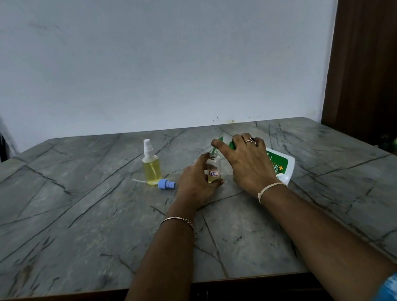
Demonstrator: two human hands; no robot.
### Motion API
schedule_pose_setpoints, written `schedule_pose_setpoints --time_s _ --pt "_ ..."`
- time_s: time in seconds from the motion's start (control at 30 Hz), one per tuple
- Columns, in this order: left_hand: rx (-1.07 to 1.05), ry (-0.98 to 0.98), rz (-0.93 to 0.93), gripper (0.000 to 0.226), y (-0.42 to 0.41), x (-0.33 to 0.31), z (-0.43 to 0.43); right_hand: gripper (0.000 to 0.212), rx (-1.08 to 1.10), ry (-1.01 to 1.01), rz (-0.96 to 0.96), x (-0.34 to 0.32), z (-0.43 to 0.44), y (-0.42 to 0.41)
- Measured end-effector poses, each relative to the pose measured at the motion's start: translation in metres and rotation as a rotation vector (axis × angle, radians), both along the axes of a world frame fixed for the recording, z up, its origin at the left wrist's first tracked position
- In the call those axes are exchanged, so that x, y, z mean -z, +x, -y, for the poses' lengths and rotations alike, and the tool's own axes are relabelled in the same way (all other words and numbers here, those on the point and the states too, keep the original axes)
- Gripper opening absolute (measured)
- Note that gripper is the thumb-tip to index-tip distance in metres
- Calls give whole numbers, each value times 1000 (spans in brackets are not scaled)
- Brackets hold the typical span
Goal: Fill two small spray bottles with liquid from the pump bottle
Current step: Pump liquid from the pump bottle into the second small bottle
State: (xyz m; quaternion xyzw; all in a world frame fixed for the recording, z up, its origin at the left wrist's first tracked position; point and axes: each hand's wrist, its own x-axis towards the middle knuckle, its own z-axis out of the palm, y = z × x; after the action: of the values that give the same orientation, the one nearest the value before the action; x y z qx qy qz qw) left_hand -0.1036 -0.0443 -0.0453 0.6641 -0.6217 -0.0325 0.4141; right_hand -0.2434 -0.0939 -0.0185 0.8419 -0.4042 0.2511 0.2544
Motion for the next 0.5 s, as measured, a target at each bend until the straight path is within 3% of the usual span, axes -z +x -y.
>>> schedule_pose_setpoints --time_s 0.5 --pt "2 7 21 79 -3 -3 -2 75 2 14 18 -3 -4 0"
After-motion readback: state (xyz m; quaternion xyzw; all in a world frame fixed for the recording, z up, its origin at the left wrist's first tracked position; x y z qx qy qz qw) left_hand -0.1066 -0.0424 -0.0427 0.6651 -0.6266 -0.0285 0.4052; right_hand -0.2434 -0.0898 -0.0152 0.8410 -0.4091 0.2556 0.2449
